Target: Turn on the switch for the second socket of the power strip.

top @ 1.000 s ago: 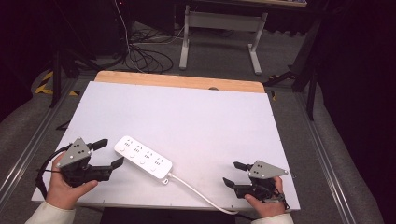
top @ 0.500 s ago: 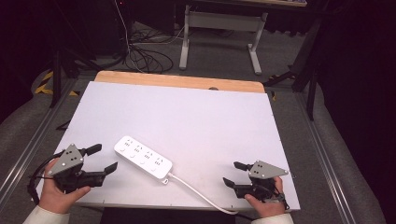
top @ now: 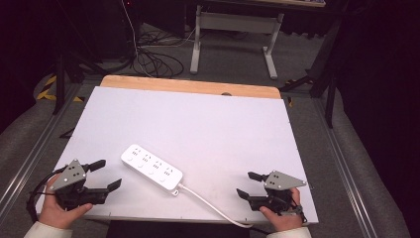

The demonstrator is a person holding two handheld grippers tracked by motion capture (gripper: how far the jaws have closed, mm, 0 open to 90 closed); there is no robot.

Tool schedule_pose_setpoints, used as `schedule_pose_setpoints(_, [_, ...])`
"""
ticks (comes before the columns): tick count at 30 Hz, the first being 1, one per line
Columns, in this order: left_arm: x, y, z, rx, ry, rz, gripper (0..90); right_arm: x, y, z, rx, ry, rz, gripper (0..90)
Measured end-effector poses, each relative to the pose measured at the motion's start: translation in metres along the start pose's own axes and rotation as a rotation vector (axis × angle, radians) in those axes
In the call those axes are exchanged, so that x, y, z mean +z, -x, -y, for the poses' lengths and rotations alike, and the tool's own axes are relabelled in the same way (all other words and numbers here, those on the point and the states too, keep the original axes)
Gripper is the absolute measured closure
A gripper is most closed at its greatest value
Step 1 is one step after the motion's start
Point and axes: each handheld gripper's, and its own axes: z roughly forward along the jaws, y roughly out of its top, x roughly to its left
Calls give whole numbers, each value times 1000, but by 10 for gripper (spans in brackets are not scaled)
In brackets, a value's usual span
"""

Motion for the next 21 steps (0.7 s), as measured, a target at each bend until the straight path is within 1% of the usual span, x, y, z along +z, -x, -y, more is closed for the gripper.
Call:
schedule_pose_setpoints(2, [0, -1, 3, -12, -6, 6, 167, 0, 0, 0, 1, -1, 0, 315])
schedule_pose_setpoints(3, [0, -2, 4, -3, -13, 5, 167, 0, 0, 0, 0, -3, 2, 315])
schedule_pose_setpoints(4, [0, -3, 5, -3, -18, 6, 167, 0, 0, 0, 0, -3, 2, 316])
schedule_pose_setpoints(5, [0, -2, 8, -24, -18, 12, 167, 0, 0, 0, 0, -3, 2, 316])
schedule_pose_setpoints(6, [0, -3, 9, -23, -22, 13, 166, 0, 0, 0, 0, -4, 2, 315])
schedule_pose_setpoints(9, [0, -5, 14, -45, -33, 25, 165, 0, 0, 0, -2, -7, 4, 316])
schedule_pose_setpoints(12, [-1, -7, 19, -52, -45, 26, 163, 0, 0, 0, -3, -9, 4, 316])
schedule_pose_setpoints(15, [-1, -9, 24, -49, -65, 17, 163, 0, 0, 0, -4, -9, 5, 316])
schedule_pose_setpoints(16, [-1, -10, 25, -41, -74, 14, 162, 0, 0, 0, -3, -9, 4, 316])
schedule_pose_setpoints(17, [-1, -10, 27, -45, -79, 12, 159, 0, 0, 0, -3, -10, 4, 316])
schedule_pose_setpoints(21, [-3, -11, 30, -46, -88, 12, 155, 1, 0, 1, -3, -11, 5, 316])
